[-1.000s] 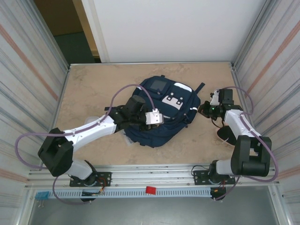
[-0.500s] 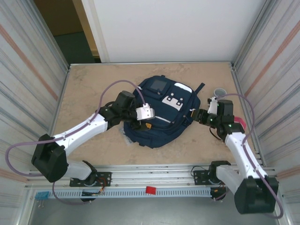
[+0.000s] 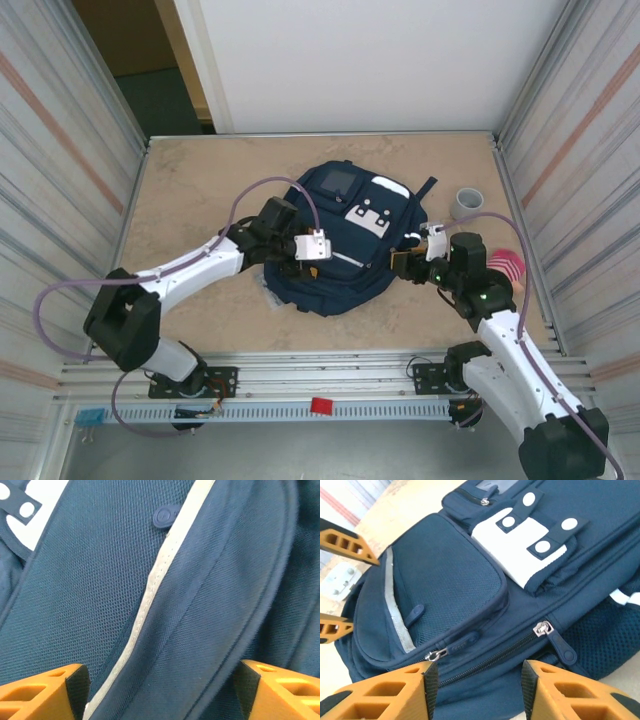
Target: Pack the student bag
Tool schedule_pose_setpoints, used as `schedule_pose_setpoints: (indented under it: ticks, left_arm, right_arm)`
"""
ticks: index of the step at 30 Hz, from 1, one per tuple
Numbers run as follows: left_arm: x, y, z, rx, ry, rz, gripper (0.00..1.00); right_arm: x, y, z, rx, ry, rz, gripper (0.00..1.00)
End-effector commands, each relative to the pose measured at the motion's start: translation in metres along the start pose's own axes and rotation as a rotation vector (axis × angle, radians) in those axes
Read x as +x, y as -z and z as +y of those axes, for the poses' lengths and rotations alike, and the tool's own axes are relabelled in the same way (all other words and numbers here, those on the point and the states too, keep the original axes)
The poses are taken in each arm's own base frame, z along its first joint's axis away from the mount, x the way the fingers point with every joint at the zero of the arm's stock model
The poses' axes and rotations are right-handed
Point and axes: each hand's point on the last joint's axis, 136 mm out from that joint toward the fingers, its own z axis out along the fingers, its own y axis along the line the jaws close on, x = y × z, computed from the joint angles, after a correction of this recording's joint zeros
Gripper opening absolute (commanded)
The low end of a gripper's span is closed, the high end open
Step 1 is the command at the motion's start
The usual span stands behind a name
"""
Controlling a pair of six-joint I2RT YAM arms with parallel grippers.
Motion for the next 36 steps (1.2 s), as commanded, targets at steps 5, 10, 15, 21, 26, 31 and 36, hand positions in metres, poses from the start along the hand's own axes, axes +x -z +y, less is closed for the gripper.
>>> schedule_pose_setpoints:
  ticks: [5,10,15,21,26,31,36]
  left_arm:
    - [-0.02,-0.008,0.017,-0.051,-0.045,-0.049,0.48]
    - [-0.038,0.007,0.01,0.029,0.054,-0.188,0.04]
    - [-0.043,0.027,0.009,0.093,0.144,-0.308,0.0]
    - [-0.045,0.033,0.01,0.101,0.17,-0.354,0.0]
    - [-0.048,0.033,0.008,0.125,0.175,-0.369,0.0]
    - [-0.051,0.034,0.012,0.113,0.179,-0.384,0.0]
    - [-0.047,0.033,0.018,0.091,0.191,-0.379,0.0]
  right_arm:
    - [0.001,-0.011,0.007,-0.053,0.066,0.01,0.52]
    - [0.006,-0.02,0.026,-0.194,0.057,0.042,0.58]
    - [0.007,-0.029,0.041,-0.318,0.019,0.068,0.67]
    - [0.005,-0.048,0.042,-0.363,-0.05,0.113,0.74]
    - [0.002,-0.058,0.043,-0.388,-0.068,0.148,0.79]
    - [0.003,-0.052,0.061,-0.507,-0.062,0.183,0.74]
    - [0.008,-0.037,0.073,-0.567,-0.036,0.209,0.63]
